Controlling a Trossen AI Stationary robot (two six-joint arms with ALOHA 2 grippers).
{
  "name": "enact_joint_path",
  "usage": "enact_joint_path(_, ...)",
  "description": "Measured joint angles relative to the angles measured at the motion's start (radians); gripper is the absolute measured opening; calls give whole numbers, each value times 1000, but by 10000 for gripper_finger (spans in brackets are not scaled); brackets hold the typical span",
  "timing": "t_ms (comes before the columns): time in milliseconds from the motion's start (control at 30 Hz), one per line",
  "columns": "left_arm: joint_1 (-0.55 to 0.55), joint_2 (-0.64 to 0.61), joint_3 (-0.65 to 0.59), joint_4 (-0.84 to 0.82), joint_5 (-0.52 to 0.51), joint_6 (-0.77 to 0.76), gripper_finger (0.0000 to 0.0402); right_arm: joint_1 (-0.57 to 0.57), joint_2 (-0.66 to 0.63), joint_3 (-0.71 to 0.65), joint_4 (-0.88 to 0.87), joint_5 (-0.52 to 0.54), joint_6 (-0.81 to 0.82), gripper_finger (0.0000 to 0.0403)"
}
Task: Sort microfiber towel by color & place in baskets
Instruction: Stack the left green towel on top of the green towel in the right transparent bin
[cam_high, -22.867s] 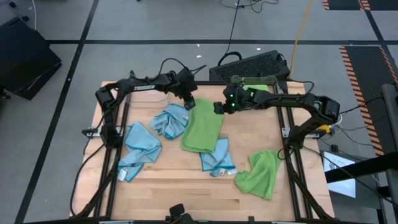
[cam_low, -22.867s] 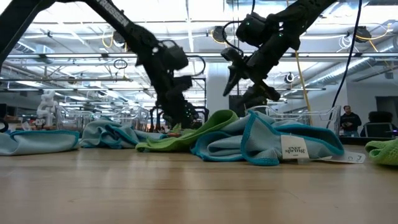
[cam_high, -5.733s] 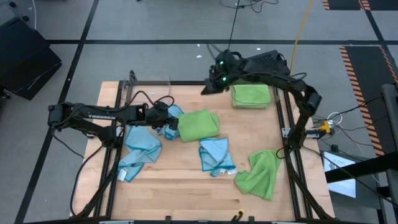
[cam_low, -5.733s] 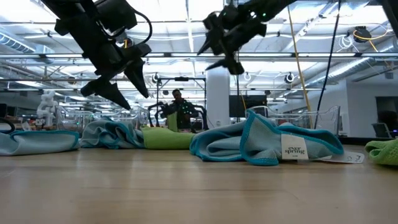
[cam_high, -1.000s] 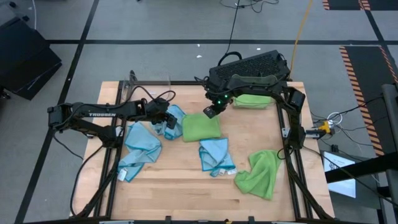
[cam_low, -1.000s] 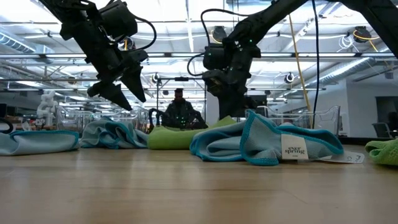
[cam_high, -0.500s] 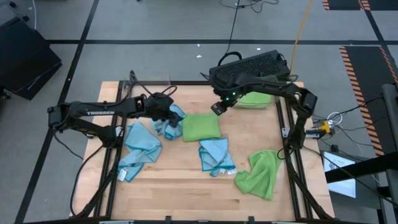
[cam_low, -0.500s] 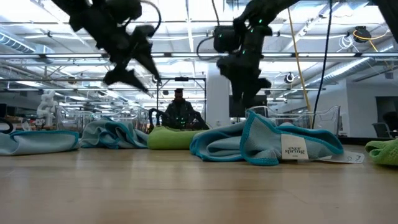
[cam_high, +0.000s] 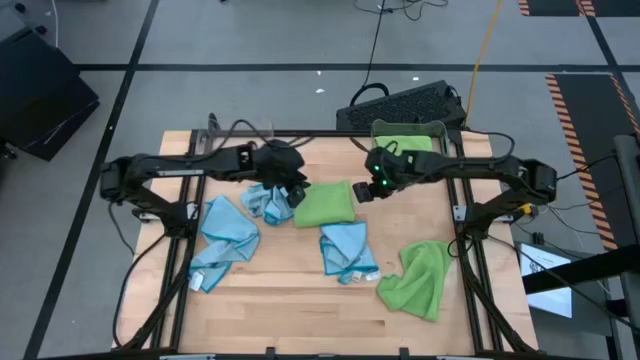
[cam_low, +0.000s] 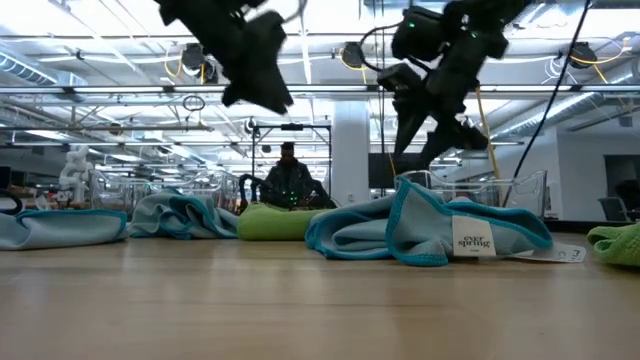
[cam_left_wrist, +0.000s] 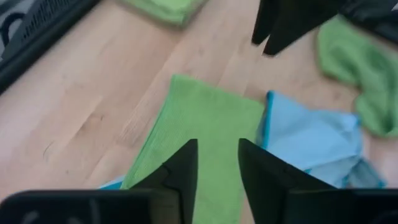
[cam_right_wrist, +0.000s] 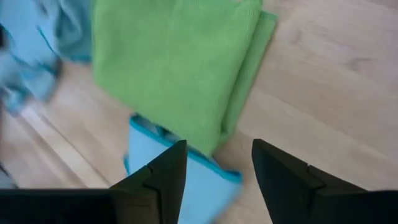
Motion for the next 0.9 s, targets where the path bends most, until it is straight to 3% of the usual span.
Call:
enact_joint_path(133,10,107,23,-1,51,34,84,20,-11,-124,173,7,127,196)
enact_joint_path(267,12,215,26,-3,119,72,59,26,17,-213,277,4,183,247)
enact_joint_path(500,14,359,27,34,110,87,21,3,62,-269,415,1,175,323)
enact_joint_path(667,14,413,27,146,116,112,4,-20,102,-269,465,-27,169,331)
enact_joint_path(900,14,456,27,228,150,167,20,-31,163,-269,526,-75,175,331)
